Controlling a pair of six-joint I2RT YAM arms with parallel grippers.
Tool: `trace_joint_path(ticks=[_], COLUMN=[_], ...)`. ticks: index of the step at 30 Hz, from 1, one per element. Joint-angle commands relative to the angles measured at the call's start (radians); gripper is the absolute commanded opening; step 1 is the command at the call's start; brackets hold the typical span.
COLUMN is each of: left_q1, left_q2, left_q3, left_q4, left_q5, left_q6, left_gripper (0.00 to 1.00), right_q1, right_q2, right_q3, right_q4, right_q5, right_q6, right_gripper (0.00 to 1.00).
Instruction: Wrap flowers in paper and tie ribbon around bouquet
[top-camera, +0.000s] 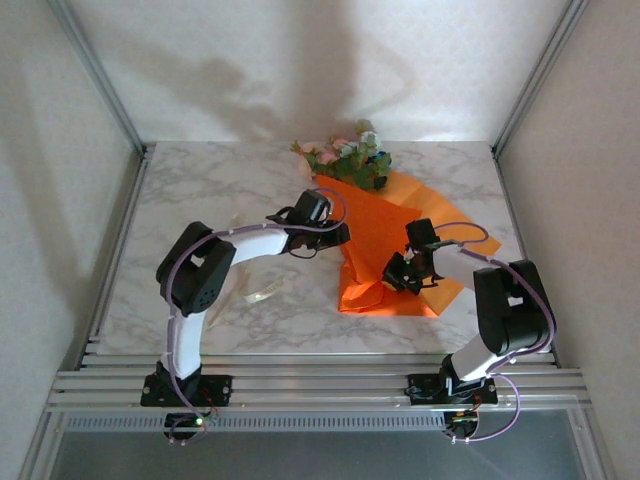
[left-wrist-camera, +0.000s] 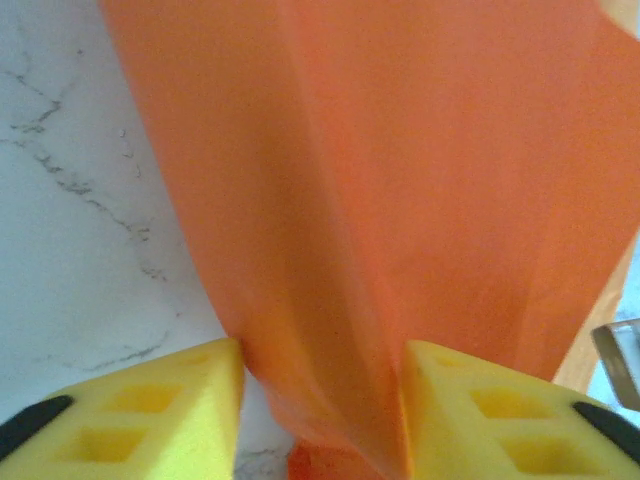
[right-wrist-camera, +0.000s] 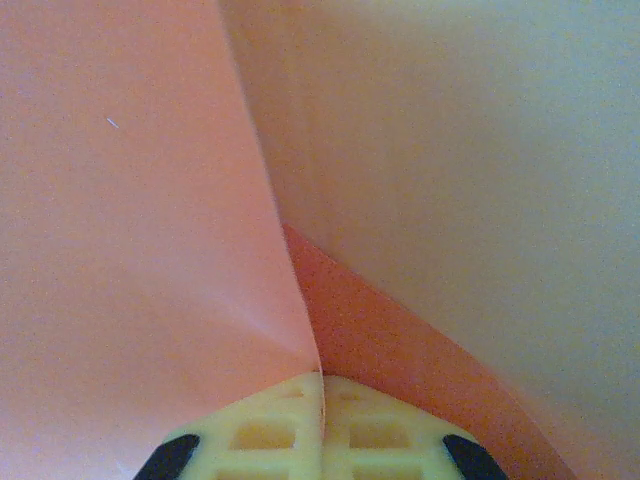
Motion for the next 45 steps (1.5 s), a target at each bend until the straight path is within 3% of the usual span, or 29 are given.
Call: trace_joint_path(ticks=[1, 5, 8, 14, 20, 26, 34, 45], left_q1=[-0.005, -0.014, -0.016, -0.020, -0.036, -0.036, -0.036, -0.038], left_q2=[0.037, 0.022, 0.006, 0.018, 0.030, 0.042, 0.053, 0.056], left_q3=[0.061, 0.055, 0.048, 0.088, 0.114, 0.139, 0.146, 0.144], left_q4=[-0.062, -0.079, -0.086, -0.135, -0.167, -0.190, -0.205, -0.207], left_q5=[-0.008, -0.042, -0.064, -0.083, -0.099, -0.101, -0.098, -0.098], left_q6=[0.034, 0.044, 0.046, 0.037, 0.031, 0.049, 0.068, 0.073], left_gripper=[0.35, 0.29, 0.20, 0.08, 0.07, 0.07, 0.06, 0.06], right_q1=[-0.004, -0.004, -0.004, 0.001, 0.077, 0.208, 0.281, 0.280], right_q2=[0.009, -0.001, 0.009, -0.153, -0.441, -0.574, -0.491, -0.404], right_q3=[0.023, 0.038, 0.044, 0.022, -0.096, -0.273, -0.375, -0.432], right_q4=[-0.052, -0.071, -0.076, -0.149, -0.218, -0.058, 0.168, 0.327], right_q5=[0.001, 0.001, -0.013, 0.033, 0.038, 0.010, 0.051, 0.120], right_q6=[-0.013, -0.015, -0.017, 0.022, 0.252, 0.577, 0.752, 0.824], right_gripper=[0.00, 0.00, 0.00, 0.25, 0.42, 0.48, 0.53, 0.50])
